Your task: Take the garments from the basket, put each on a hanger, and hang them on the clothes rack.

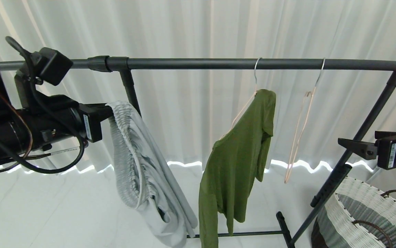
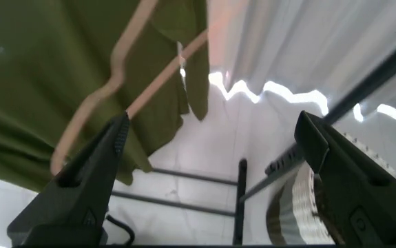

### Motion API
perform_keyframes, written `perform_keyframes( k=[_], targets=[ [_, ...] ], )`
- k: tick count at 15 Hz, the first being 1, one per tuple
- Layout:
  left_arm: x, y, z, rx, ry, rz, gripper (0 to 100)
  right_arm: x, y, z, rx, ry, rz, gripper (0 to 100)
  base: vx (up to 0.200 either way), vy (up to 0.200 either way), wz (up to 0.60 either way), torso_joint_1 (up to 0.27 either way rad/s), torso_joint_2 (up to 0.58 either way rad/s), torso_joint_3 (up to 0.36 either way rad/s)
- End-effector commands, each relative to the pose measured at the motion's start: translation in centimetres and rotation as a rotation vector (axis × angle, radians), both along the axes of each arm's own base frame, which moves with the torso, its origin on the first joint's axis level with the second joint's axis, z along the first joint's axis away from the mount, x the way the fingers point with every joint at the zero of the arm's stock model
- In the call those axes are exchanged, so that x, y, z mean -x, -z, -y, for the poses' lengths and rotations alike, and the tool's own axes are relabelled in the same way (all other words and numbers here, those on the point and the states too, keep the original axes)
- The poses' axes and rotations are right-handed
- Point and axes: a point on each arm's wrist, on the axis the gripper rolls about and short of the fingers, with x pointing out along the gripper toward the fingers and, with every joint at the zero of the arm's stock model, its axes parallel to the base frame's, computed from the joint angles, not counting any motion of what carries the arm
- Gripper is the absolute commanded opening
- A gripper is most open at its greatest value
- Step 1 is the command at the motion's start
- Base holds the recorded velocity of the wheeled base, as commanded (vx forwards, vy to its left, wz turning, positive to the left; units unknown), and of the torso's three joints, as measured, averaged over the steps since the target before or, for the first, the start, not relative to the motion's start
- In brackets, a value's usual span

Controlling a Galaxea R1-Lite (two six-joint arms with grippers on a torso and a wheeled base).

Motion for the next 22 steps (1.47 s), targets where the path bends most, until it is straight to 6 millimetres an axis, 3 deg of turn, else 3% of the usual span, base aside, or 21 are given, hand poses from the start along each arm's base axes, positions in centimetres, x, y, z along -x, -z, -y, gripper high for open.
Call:
perform_keyframes(
  k=[1,3,6,9,14,22],
  targets=[
    [1.4,1.1,-0.8,-0.031,-0.022,0.016,0,-0.8,0.1,-1.0,0.0,-0.016,-0.011,100,0.0,0.0,0.0,0.0,0.0,0.0],
    [2.7,1.9,-1.2,-0.059,-0.029,0.016,0,-1.5,0.0,-1.9,-0.014,-0.014,-0.017,100,0.0,0.0,0.0,0.0,0.0,0.0],
    [6.9,2.1,-2.1,-0.055,-0.057,0.051,0,-3.0,0.3,-3.4,-0.009,-0.019,-0.035,100,0.0,0.0,0.0,0.0,0.0,0.0],
    [9.9,2.1,-2.8,-0.055,-0.089,-0.045,0,-4.8,0.5,-4.1,-0.001,-0.002,-0.041,100,0.0,0.0,0.0,0.0,0.0,0.0],
    [10.2,2.3,-2.7,-0.028,-0.026,-0.084,0,-7.2,1.2,-5.7,0.014,0.058,-0.066,100,0.0,0.0,0.0,0.0,0.0,0.0],
    [10.1,2.2,-2.6,-0.027,-0.023,-0.085,0,-7.3,1.5,-4.9,0.028,0.106,-0.083,100,0.0,0.0,0.0,0.0,0.0,0.0]
  ],
)
